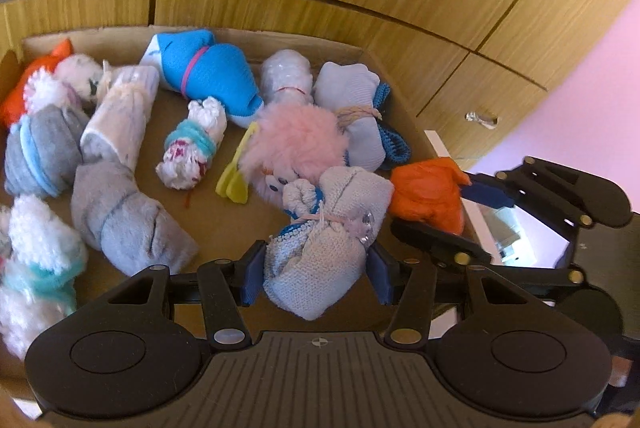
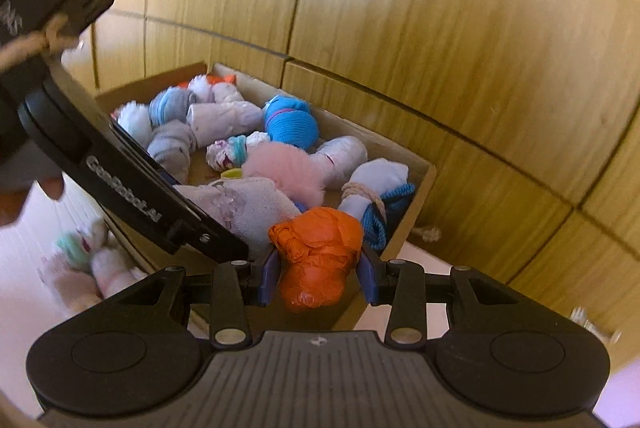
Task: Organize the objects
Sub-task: 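Carry both held socks into the box, lower them in, open both tools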
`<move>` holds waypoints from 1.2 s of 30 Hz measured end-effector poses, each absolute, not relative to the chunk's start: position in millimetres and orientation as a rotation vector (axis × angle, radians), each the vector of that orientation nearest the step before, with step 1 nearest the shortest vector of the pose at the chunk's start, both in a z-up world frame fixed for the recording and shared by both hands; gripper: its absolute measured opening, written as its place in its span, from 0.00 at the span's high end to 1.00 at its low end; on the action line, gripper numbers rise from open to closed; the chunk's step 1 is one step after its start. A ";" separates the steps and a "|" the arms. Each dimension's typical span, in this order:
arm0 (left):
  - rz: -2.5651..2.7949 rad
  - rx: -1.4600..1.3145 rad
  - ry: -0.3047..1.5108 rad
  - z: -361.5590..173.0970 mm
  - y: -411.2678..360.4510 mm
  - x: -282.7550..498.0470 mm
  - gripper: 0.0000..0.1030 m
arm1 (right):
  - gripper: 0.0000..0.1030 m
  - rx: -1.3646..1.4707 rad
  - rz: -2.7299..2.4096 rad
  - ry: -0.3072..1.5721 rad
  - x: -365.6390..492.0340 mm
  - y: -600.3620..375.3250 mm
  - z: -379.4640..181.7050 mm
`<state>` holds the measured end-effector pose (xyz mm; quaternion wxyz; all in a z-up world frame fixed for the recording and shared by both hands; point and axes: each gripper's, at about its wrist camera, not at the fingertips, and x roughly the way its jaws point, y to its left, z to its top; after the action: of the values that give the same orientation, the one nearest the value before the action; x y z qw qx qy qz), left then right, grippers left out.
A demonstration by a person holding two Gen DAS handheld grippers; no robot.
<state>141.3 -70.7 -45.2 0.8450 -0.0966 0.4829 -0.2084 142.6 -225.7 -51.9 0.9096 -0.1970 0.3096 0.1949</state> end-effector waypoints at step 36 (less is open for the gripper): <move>-0.474 -0.224 1.013 -33.9 -87.3 119.9 0.28 | 0.33 -0.330 0.395 0.566 102.4 -243.7 -29.9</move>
<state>119.9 -87.3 -33.9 0.8418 -0.1062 0.4794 -0.2243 102.4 -243.7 -29.9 0.9278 -0.1612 0.2760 0.1925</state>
